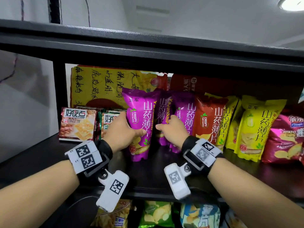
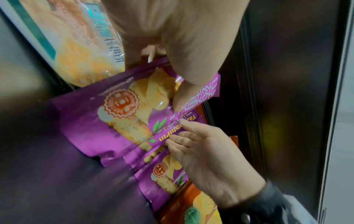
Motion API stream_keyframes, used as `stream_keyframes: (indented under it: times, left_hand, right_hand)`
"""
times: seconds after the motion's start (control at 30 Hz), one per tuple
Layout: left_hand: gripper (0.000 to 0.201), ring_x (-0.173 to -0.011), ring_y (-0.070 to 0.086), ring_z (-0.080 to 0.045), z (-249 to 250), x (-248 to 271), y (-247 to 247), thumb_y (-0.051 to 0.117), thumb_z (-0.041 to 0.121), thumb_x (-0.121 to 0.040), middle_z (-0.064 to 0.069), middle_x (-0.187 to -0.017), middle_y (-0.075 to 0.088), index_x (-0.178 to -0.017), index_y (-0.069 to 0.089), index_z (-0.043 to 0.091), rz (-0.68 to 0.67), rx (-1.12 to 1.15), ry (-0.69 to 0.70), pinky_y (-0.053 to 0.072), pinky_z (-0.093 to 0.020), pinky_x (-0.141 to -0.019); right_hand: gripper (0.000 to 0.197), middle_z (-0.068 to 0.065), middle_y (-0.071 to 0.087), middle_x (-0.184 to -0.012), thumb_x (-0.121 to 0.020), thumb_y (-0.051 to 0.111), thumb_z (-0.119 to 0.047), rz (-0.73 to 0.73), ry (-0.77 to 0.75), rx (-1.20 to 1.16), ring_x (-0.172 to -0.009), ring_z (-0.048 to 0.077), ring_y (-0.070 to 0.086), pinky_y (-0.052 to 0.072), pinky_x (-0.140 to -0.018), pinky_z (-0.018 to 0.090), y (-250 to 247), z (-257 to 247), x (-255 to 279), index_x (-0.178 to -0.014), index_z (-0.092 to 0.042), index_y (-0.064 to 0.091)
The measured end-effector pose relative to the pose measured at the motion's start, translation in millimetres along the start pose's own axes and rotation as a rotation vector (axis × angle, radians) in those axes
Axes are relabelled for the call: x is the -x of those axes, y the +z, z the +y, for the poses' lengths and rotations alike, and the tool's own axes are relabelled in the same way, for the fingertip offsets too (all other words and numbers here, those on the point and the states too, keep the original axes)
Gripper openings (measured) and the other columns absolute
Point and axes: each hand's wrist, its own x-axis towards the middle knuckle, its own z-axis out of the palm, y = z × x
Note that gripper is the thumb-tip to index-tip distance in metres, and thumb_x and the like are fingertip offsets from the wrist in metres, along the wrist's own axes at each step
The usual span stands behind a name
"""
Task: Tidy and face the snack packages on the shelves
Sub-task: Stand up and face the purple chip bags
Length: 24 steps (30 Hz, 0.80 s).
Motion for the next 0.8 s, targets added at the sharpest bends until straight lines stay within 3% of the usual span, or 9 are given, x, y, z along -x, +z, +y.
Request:
stream_keyframes:
  times: [0.07,0.2,0.3,0.4,0.5,0.6,0.7,0.8]
  left_hand:
    - [0.061,-0.096,0.069,-0.018,-0.8,-0.6,0.2,0.092,0.023,-0.070,0.001,-0.110,0.072,-0.119,0.056,0.015,0.008,-0.031,0.013,0.056,-0.042,-0.090]
    - [0.060,-0.093,0.069,-0.015,-4.8,-1.1,-2.2,0.091,0.024,-0.070,0.003,-0.108,0.072,-0.117,0.055,0.018,0.017,-0.062,0.035,0.056,-0.037,-0.085]
    - [0.057,-0.088,0.069,-0.010,-7.6,-2.3,-3.0,0.092,0.025,-0.069,0.006,-0.104,0.072,-0.113,0.055,0.021,0.023,-0.079,0.040,0.056,-0.033,-0.080]
    - [0.055,-0.089,0.069,-0.011,-8.4,-4.3,-2.0,0.091,0.025,-0.070,0.007,-0.104,0.072,-0.111,0.055,0.022,0.024,-0.094,0.043,0.057,-0.038,-0.083]
    - [0.056,-0.093,0.069,-0.015,-7.5,-5.9,-1.5,0.090,0.026,-0.072,0.006,-0.106,0.071,-0.113,0.053,0.022,0.021,-0.116,0.041,0.057,-0.042,-0.086]
    - [0.056,-0.092,0.068,-0.017,-5.0,-6.9,-1.0,0.090,0.027,-0.072,0.004,-0.105,0.069,-0.113,0.052,0.020,0.037,-0.133,0.044,0.055,-0.039,-0.084]
    - [0.054,-0.083,0.065,-0.014,-1.1,-8.7,1.1,0.089,0.023,-0.072,0.001,-0.098,0.065,-0.107,0.048,0.015,0.064,-0.131,0.036,0.049,-0.031,-0.068]
    - [0.055,-0.083,0.064,-0.021,2.8,-11.7,2.6,0.089,0.019,-0.072,-0.007,-0.098,0.062,-0.103,0.045,0.011,0.097,-0.115,0.008,0.047,-0.032,-0.064]
  right_hand:
    - [0.046,0.018,0.060,-0.112,-0.086,0.067,-0.019,0.020,0.054,0.021,-0.106,0.033,0.061,0.045,-0.079,0.034,8.4,-3.9,-11.3,-0.121,0.003,0.047]
    - [0.042,0.022,0.056,-0.129,-0.089,0.060,-0.014,0.017,0.111,-0.006,-0.118,0.036,0.057,0.049,-0.095,0.036,22.1,-9.0,-33.3,-0.126,0.001,0.047]
    - [0.047,0.024,0.059,-0.124,-0.086,0.060,-0.007,0.136,0.125,-0.023,-0.115,0.038,0.059,0.045,-0.087,0.033,29.3,-9.1,-46.5,-0.127,0.006,0.039]
    - [0.045,0.022,0.062,-0.119,-0.084,0.059,-0.004,0.195,0.105,-0.003,-0.110,0.038,0.062,0.042,-0.078,0.030,32.4,-3.2,-54.5,-0.125,0.001,0.041]
    - [0.018,0.013,0.066,-0.096,-0.082,0.061,-0.006,0.198,0.074,0.060,-0.094,0.035,0.067,0.043,-0.068,0.028,30.5,2.7,-57.9,-0.095,-0.007,0.049]
    - [0.013,0.010,0.066,-0.084,-0.076,0.066,-0.016,0.130,0.021,0.173,-0.082,0.033,0.068,0.051,-0.066,0.031,25.3,0.3,-51.9,-0.079,-0.009,0.055]
    - [0.026,0.005,0.062,-0.078,-0.071,0.072,-0.029,0.094,-0.039,0.277,-0.076,0.032,0.063,0.044,-0.064,0.030,19.1,-5.3,-40.9,-0.078,-0.010,0.055]
    - [0.058,0.011,0.065,-0.099,-0.071,0.080,-0.037,0.105,-0.092,0.356,-0.094,0.035,0.066,0.046,-0.069,0.033,8.9,-9.8,-27.7,-0.106,-0.005,0.046]
